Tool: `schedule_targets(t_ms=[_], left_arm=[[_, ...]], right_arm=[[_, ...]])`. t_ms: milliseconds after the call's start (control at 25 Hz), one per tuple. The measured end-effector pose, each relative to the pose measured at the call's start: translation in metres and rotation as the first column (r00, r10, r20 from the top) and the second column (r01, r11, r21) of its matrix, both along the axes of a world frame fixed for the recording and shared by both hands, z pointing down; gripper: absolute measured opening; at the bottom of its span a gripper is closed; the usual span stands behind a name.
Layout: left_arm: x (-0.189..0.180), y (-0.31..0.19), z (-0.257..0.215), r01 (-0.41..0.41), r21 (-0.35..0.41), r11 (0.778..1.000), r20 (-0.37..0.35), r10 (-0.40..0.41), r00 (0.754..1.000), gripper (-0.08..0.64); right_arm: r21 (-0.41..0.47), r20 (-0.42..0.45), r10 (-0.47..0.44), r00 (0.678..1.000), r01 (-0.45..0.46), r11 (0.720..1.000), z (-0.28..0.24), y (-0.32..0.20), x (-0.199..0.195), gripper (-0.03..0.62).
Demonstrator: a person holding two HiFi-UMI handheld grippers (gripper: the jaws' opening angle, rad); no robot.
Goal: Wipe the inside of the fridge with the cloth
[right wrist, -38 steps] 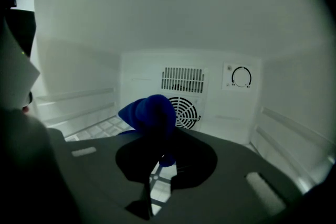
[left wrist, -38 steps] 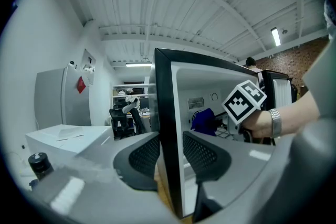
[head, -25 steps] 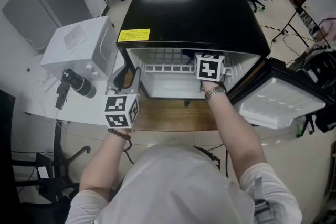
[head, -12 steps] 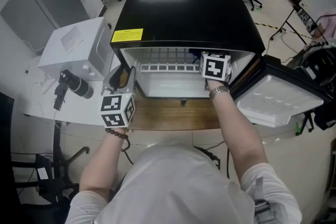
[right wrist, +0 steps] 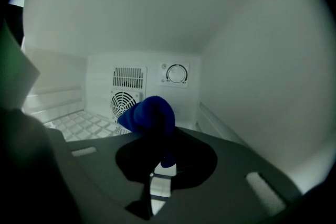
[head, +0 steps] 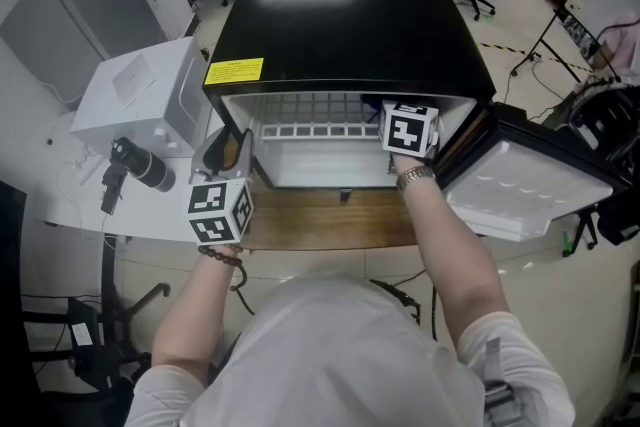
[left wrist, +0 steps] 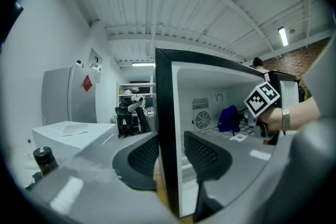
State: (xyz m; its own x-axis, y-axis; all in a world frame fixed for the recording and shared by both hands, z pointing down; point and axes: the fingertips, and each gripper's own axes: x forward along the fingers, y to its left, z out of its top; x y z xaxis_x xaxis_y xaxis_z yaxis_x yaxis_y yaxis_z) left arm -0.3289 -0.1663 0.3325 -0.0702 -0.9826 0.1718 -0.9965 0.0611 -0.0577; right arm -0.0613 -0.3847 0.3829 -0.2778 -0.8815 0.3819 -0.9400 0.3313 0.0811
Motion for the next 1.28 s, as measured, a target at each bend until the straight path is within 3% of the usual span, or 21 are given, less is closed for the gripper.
schedule_targets(t_ms=[360, 520, 960, 1280], left_arm=[[0.0, 0.0, -0.001, -0.005, 0.002, 1.0, -0.004, 0.005, 1.0, 0.146], [0.0, 0.0, -0.001, -0.011, 0.003, 1.0, -0.007, 0.011, 1.0, 0.146], [0.002, -0.001, -0.001, -0.033, 0.005, 0.999, -0.016, 0.033, 0.999, 0.146], [0.003, 0.0, -0.001, -0.064, 0.0, 0.998, -0.006, 0.064, 0.998, 0.146]], right_arm=[[0.107, 0.089, -0.077, 0.993, 0.067, 0.992, -0.041, 0.013, -0.017, 0.035], [0.125, 0.132, -0.149, 0.98, 0.132, 0.983, -0.053, 0.032, -0.048, 0.035], [0.125, 0.213, -0.388, 0.897, 0.369, 0.921, -0.071, 0.094, -0.163, 0.035], [0.067, 0.289, -0.447, 0.847, 0.448, 0.892, -0.061, 0.124, -0.21, 0.035]])
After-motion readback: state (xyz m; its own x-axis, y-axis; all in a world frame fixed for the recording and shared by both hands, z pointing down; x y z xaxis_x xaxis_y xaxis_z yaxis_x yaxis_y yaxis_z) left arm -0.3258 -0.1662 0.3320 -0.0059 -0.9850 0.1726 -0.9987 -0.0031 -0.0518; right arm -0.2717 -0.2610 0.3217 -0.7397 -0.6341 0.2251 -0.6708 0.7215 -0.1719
